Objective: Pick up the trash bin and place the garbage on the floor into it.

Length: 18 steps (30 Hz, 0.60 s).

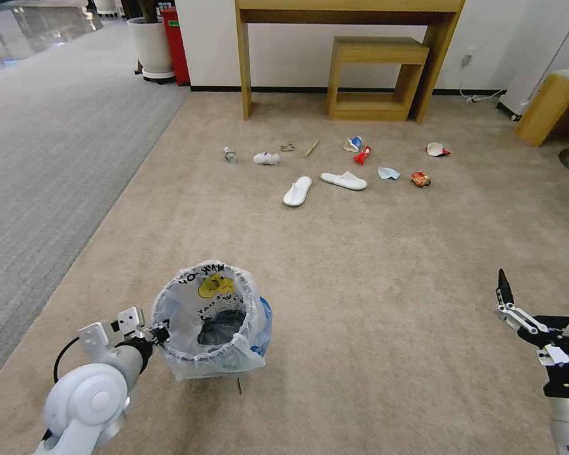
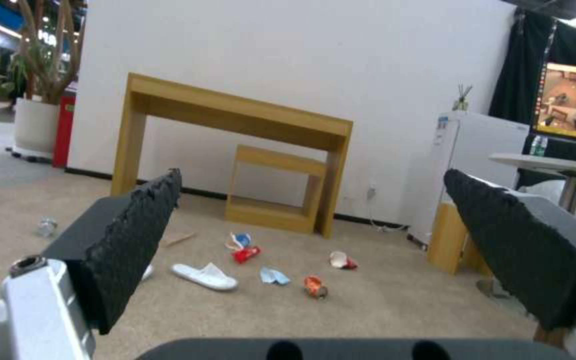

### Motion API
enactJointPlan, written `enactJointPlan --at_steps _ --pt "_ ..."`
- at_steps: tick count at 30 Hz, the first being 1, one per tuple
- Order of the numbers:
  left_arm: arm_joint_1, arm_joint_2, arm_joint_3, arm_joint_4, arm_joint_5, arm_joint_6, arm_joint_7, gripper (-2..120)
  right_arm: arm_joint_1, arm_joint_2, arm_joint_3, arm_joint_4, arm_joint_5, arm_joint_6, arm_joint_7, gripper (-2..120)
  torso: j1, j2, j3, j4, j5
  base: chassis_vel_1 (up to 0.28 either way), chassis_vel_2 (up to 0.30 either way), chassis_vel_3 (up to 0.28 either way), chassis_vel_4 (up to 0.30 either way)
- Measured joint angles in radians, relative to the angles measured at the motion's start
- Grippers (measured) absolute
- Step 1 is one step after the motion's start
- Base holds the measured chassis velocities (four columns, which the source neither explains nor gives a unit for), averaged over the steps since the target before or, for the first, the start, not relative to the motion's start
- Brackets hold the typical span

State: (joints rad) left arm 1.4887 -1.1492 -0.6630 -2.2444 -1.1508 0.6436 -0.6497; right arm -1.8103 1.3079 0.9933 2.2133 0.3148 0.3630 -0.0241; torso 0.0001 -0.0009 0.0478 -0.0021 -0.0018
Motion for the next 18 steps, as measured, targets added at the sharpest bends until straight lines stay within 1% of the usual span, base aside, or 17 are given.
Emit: enactJointPlan --at_steps 2,3,4,6,7,10,12,14,16,18 --pt "0.02 -0.037 -0.062 -0.055 -0.06 -0.005 -0.026 0 0.004 0.0 0.002 -0.004 0.003 0.002 0.0 100 0.0 0.0 0.0 0.0 0.0 0.0 0.0 0.0 0.0" --pt "0.025 -0.049 -0.081 -0.068 -0.081 -0.007 -0.034 0 0.005 0.001 0.002 -0.005 0.003 0.002 0.001 100 0.0 0.0 0.0 0.0 0.0 0.0 0.0 0.0 0.0" --pt "0.025 -0.049 -0.081 -0.068 -0.081 -0.007 -0.034 0 0.005 0.001 0.002 -0.005 0.003 0.002 0.001 100 0.0 0.0 0.0 0.0 0.0 0.0 0.0 0.0 0.0" --pt "0.036 -0.082 -0.131 -0.102 -0.157 -0.013 -0.066 0 0.01 0.002 0.005 -0.009 0.002 0.003 0.003 100 0.0 0.0 0.0 0.0001 -0.0003 0.0 0.0 0.0 0.0" --pt "0.036 -0.082 -0.131 -0.102 -0.157 -0.013 -0.066 0 0.01 0.002 0.005 -0.009 0.002 0.003 0.003 100 0.0 0.0 0.0 0.0001 -0.0003 0.0 0.0 0.0 0.0" --pt "0.036 -0.095 -0.16 -0.141 -0.221 -0.017 -0.109 0 0.011 0.007 0.008 -0.009 0.001 0.005 0.01 100 0.0 0.0 0.0 0.0 -0.0003 0.0 0.0 0.0 0.0" --pt "0.036 -0.095 -0.164 -0.15 -0.228 -0.017 -0.119 0 0.011 0.009 0.008 -0.01 0.001 0.006 0.011 100 0.0 0.0 0.0 0.0 -0.0002 0.0 0.0 0.0 0.0" --pt "0.046 -0.087 -0.175 -0.183 -0.242 -0.018 -0.154 0 0.011 0.017 0.008 -0.01 -0.001 0.015 0.011 100 0.0 0.0 0.0 0.0 -0.0002 0.0 0.0 0.0 0.0" --pt "0.049 -0.085 -0.177 -0.187 -0.243 -0.019 -0.159 0 0.011 0.019 0.008 -0.01 -0.002 0.015 0.011 100 0.0 0.0 0.0 0.0 -0.0002 0.0 0.0 0.0 0.0" --pt "0.068 -0.082 -0.188 -0.209 -0.259 -0.022 -0.195 0 0.01 0.027 0.009 -0.01 -0.005 0.02 0.011 100 0.0 0.0 0.0 0.0 -0.0003 0.0 0.0 0.0 0.0"
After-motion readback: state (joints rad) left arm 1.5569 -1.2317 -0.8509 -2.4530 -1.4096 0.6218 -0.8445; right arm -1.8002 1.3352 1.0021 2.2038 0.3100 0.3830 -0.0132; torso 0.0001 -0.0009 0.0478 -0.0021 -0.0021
